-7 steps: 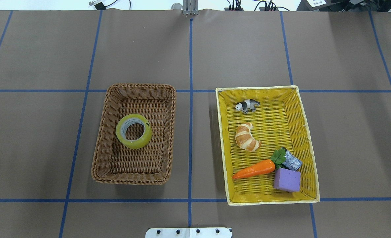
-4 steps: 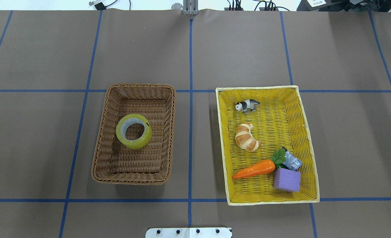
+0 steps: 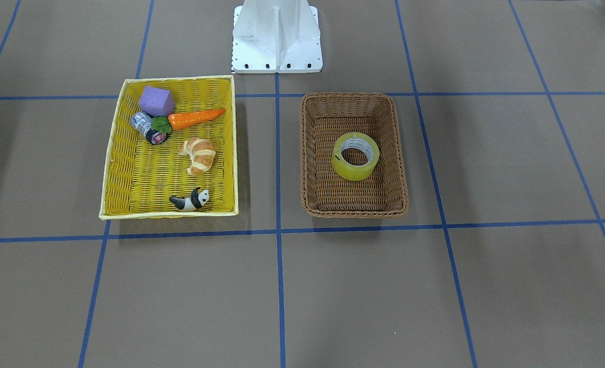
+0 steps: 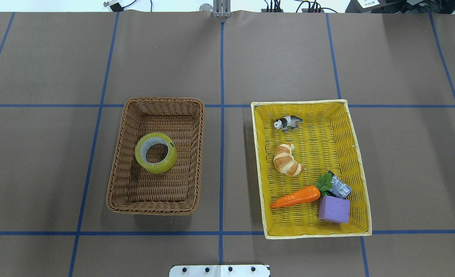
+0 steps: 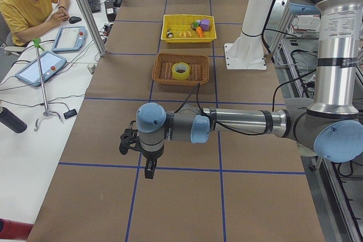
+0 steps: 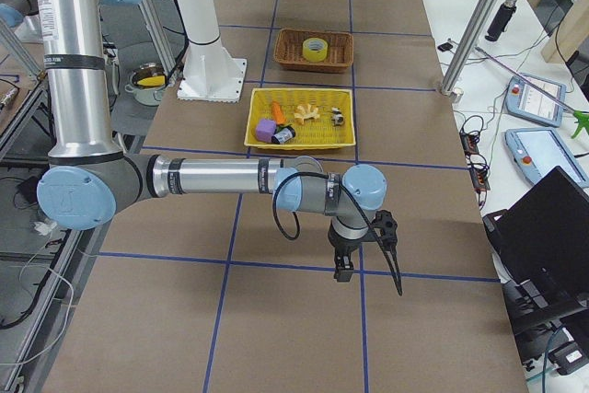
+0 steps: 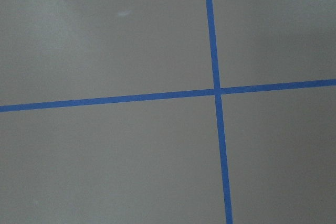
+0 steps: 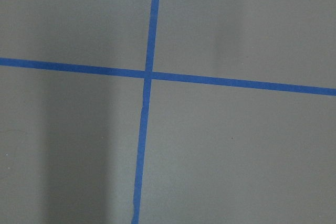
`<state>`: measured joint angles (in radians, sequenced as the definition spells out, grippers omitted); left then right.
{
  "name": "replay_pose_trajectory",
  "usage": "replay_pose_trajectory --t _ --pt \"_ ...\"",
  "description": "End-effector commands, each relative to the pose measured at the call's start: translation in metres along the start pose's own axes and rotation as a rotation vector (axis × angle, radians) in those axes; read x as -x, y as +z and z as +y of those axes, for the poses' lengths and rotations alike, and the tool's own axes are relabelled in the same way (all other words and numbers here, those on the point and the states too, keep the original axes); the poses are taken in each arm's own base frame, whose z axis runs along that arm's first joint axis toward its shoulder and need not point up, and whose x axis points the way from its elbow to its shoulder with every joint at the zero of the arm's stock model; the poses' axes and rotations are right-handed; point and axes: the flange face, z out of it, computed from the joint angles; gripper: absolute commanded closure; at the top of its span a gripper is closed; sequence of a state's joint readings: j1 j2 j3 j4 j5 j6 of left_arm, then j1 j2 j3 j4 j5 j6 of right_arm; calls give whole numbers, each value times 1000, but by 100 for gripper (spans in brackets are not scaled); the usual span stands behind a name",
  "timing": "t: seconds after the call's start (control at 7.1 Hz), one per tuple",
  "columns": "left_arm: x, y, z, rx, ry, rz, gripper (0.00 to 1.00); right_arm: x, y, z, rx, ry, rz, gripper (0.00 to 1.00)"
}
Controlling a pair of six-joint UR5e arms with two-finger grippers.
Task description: Move tape to another basket
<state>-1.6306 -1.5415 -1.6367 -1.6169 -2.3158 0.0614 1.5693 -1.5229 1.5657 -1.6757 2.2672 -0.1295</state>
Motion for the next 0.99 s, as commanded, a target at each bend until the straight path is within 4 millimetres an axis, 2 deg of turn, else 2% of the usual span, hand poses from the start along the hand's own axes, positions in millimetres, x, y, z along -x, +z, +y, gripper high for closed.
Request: replay_pose_trajectory --t 0.0,0.85 --pt "1 1 2 3 -3 1 1 -1 1 0 -22 -16 3 0" --pt "1 1 1 1 -1 1 1 -3 4 1 -15 -9 2 0"
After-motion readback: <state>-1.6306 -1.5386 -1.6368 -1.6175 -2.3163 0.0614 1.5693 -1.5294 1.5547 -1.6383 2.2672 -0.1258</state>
